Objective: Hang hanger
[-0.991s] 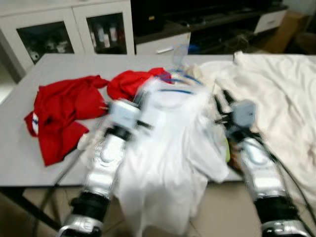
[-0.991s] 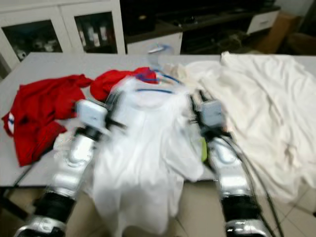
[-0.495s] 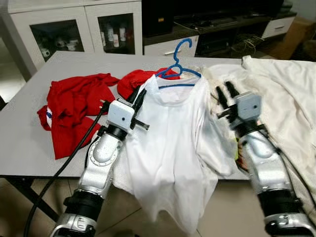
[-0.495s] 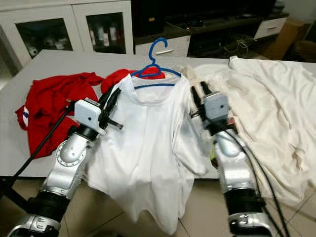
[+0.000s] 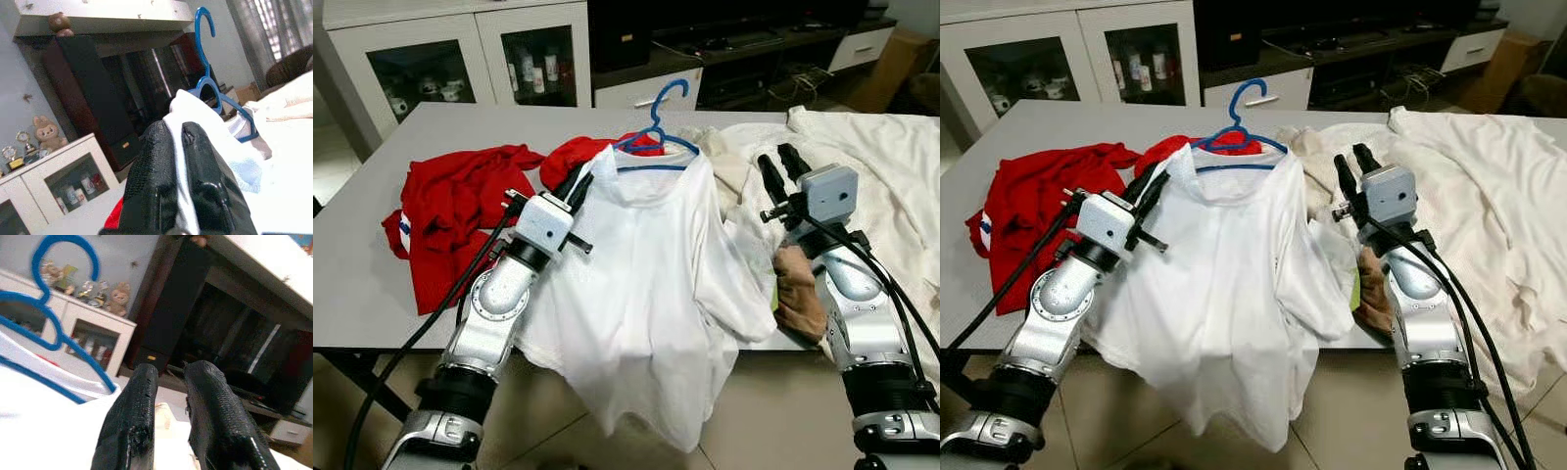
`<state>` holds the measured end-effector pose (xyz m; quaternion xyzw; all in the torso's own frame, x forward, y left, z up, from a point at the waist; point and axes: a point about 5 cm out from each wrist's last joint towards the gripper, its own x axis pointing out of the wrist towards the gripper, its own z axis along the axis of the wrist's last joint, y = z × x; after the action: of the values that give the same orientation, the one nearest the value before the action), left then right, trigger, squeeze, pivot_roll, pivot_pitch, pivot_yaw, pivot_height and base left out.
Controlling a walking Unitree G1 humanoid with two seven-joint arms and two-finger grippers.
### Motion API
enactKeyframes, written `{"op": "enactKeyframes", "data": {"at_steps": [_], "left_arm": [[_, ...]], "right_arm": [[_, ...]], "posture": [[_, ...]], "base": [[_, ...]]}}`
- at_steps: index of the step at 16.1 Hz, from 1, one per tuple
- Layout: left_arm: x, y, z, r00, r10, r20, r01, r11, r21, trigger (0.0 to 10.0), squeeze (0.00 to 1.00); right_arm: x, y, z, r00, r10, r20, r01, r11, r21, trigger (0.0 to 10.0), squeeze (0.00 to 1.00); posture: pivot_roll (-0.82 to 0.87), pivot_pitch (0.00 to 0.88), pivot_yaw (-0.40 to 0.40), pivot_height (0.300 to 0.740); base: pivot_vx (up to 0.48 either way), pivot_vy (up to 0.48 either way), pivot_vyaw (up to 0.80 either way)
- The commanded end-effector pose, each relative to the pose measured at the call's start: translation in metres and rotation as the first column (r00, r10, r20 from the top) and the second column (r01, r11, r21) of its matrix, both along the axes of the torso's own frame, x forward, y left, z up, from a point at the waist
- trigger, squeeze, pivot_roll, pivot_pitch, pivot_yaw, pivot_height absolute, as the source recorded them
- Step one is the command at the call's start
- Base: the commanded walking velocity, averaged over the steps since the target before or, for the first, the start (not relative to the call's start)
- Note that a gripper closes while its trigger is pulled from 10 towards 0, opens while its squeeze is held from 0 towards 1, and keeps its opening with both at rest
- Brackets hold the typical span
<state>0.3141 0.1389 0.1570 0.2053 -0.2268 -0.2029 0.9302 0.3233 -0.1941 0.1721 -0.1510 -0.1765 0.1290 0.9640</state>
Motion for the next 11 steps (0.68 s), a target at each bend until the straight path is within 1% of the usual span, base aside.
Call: {"op": "enactKeyframes", "data": {"at_steps": [1,2,4,6,8,9,10,11], "left_arm": [[0.003,0.0,0.01,0.999,-0.016,0.046,0.014,1.0,0.027,10.0,0.0],[0.001,0.0,0.014,0.996,-0.045,0.074,0.041,0.998,0.046,10.0,0.0],[-0.001,-0.001,0.019,0.991,-0.075,0.108,0.067,0.995,0.076,10.0,0.0],[-0.004,-0.005,0.019,0.984,-0.118,0.135,0.097,0.983,0.153,10.0,0.0],[-0.007,-0.006,0.021,0.975,-0.153,0.162,0.12,0.973,0.199,10.0,0.0],[-0.008,-0.007,0.022,0.971,-0.165,0.175,0.126,0.969,0.211,10.0,0.0],[-0.009,-0.009,0.024,0.963,-0.189,0.193,0.14,0.96,0.242,10.0,0.0],[-0.009,-0.01,0.025,0.959,-0.2,0.2,0.145,0.955,0.258,10.0,0.0]], "right_arm": [[0.002,0.002,0.01,0.999,0.032,0.02,-0.032,0.999,-0.015,10.0,0.0],[0.001,0.009,0.012,0.995,0.099,0.009,-0.098,0.995,-0.036,10.0,1.0],[0.001,0.013,0.013,0.99,0.142,0.004,-0.141,0.988,-0.068,10.0,1.0],[0.001,0.019,0.015,0.983,0.182,0.009,-0.18,0.978,-0.107,10.0,1.0],[0.0,0.028,0.019,0.961,0.275,-0.003,-0.271,0.943,-0.192,10.0,1.0],[0.0,0.029,0.02,0.959,0.284,-0.004,-0.279,0.939,-0.203,10.0,1.0],[0.002,0.028,0.024,0.958,0.285,0.003,-0.278,0.936,-0.215,10.0,0.0],[0.003,0.028,0.025,0.959,0.285,0.006,-0.277,0.936,-0.219,10.0,0.0]], "posture": [[0.16,0.0,0.004,0.74],[0.17,0.0,0.004,0.74],[0.17,0.0,0.002,0.74],[0.18,0.0,0.001,0.74],[0.18,0.0,0.001,0.74],[0.18,0.0,0.0,0.74],[0.18,0.0,0.0,0.74],[0.19,0.0,0.0,0.74]], "base": [[0.0,0.0,0.0],[0.0,0.0,0.0],[0.0,0.0,0.0],[0.0,0.0,0.0],[0.0,0.0,0.0],[0.0,0.0,0.0],[0.0,0.0,0.0],[0.0,0.0,0.0]]}}
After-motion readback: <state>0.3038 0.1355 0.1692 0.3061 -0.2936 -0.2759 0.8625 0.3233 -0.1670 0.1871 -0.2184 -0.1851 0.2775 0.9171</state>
